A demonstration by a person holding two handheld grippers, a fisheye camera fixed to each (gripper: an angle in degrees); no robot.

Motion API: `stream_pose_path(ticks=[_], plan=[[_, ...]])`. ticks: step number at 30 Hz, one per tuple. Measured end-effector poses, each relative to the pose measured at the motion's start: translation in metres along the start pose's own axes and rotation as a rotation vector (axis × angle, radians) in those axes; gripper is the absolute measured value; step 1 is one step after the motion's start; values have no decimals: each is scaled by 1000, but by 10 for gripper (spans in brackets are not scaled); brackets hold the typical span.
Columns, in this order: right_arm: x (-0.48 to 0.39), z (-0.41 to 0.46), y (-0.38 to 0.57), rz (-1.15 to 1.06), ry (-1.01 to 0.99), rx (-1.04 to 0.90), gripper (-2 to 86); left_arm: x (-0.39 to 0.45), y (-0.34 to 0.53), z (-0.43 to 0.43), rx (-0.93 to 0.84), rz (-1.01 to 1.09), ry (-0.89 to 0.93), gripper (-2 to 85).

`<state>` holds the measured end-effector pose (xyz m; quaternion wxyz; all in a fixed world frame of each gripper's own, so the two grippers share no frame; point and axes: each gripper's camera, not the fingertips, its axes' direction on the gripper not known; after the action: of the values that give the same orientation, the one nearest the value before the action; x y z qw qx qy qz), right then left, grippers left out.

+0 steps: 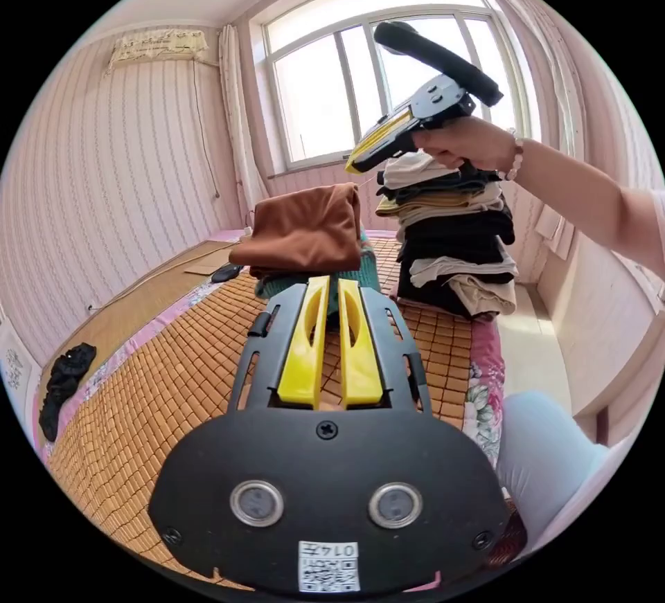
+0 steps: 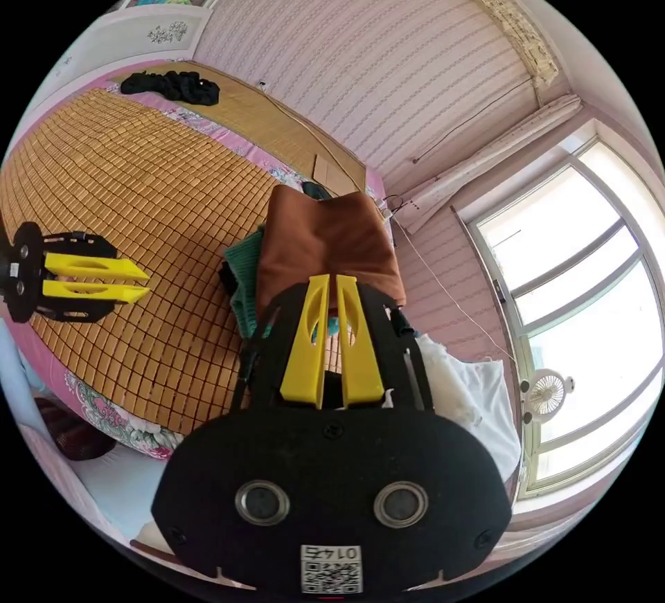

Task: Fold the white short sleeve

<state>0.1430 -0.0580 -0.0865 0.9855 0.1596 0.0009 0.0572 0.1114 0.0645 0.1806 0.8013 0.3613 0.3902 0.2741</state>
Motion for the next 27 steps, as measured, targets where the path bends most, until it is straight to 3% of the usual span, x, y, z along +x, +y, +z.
stream_pose_path(ticks=[4,9,12,17,23,27], plan=[[55,-38,-3,70,-88,-103,208,29,-20,10,43,-39,68,41],[59,7,7,4,-79,-379,196,66,-47,33,33,-46,109,57],[51,33,22,-84,62,-472,100,75,-49,45,29,-83,139,59],[86,-8,53,41,-4,-313,32,83,-59,70,7,-95,129,60],[138,-76,113,181,-33,-125,22,108,-105,105,47,3,52,68],[166,-103,152,262,-86,-51,21,111,-145,140,8,-75,124,102]])
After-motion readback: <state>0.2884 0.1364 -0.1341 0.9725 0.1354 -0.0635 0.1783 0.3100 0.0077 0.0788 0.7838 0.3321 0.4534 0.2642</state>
